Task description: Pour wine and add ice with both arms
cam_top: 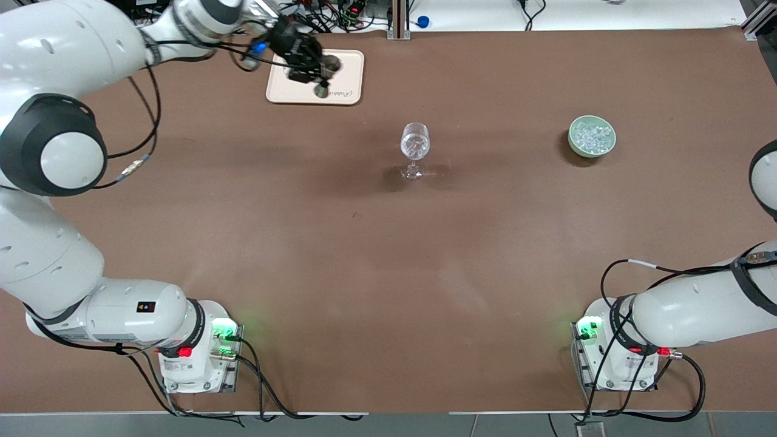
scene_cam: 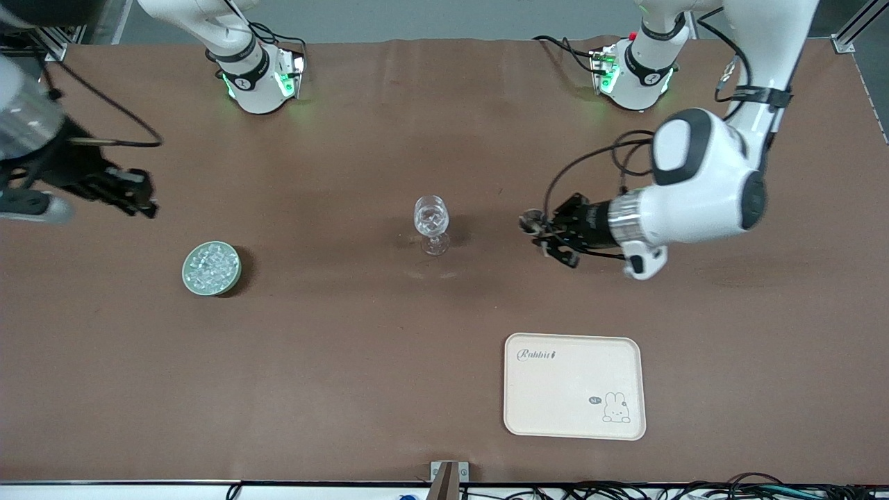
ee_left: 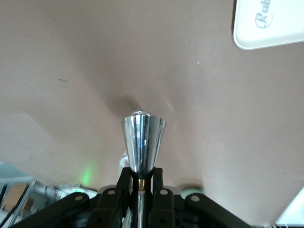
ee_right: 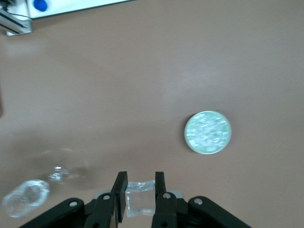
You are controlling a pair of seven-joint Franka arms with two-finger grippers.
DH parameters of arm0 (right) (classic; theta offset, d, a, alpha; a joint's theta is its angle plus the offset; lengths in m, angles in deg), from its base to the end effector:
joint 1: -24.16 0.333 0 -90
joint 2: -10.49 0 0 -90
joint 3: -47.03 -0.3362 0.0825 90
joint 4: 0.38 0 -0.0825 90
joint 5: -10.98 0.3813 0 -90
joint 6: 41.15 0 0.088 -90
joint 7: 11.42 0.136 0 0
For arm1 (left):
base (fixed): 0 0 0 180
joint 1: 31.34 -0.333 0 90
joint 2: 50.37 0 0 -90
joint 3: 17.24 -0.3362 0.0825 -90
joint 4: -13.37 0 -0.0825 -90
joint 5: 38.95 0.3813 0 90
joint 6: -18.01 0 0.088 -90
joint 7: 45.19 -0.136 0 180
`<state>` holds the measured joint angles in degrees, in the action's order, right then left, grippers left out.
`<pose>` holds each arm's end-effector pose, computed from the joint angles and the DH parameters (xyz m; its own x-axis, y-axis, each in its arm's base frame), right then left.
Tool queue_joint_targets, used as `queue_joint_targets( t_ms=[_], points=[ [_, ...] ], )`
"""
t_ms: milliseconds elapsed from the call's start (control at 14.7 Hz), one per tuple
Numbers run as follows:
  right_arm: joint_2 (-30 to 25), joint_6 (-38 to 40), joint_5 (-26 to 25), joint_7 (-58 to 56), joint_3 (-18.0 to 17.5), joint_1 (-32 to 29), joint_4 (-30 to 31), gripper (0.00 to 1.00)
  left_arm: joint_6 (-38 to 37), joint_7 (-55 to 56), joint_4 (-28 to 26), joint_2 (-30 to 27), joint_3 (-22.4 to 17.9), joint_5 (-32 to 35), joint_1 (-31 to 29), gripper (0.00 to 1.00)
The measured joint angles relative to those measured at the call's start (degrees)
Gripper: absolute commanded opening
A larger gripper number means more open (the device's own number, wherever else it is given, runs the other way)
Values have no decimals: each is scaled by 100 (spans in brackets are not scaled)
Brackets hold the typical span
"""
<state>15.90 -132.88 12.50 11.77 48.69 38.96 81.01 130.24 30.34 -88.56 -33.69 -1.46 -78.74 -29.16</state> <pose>0.5728 0.1383 0.6357 0.9820 -0.1754 0.0697 -0.1717 -0.9836 -0.0557 0.5870 -0.2394 0.4061 0.1748 0.7373 -0.6526 0.9652 -0.2594 -0.0345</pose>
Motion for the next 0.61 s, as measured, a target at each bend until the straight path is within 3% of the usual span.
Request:
queue_joint_targets(
  t_ms=[341, 613],
  points=[
    [607, -762, 0, 2190, -27, 1525, 94, 1, -1116, -1779, -116, -20, -1742, -966, -2, 0],
    [1263, -1300, -9, 3231, -20, 2299, 99, 1, -1745, -2948, -227, 415, -2882, -1711, 8, 0]
  ],
)
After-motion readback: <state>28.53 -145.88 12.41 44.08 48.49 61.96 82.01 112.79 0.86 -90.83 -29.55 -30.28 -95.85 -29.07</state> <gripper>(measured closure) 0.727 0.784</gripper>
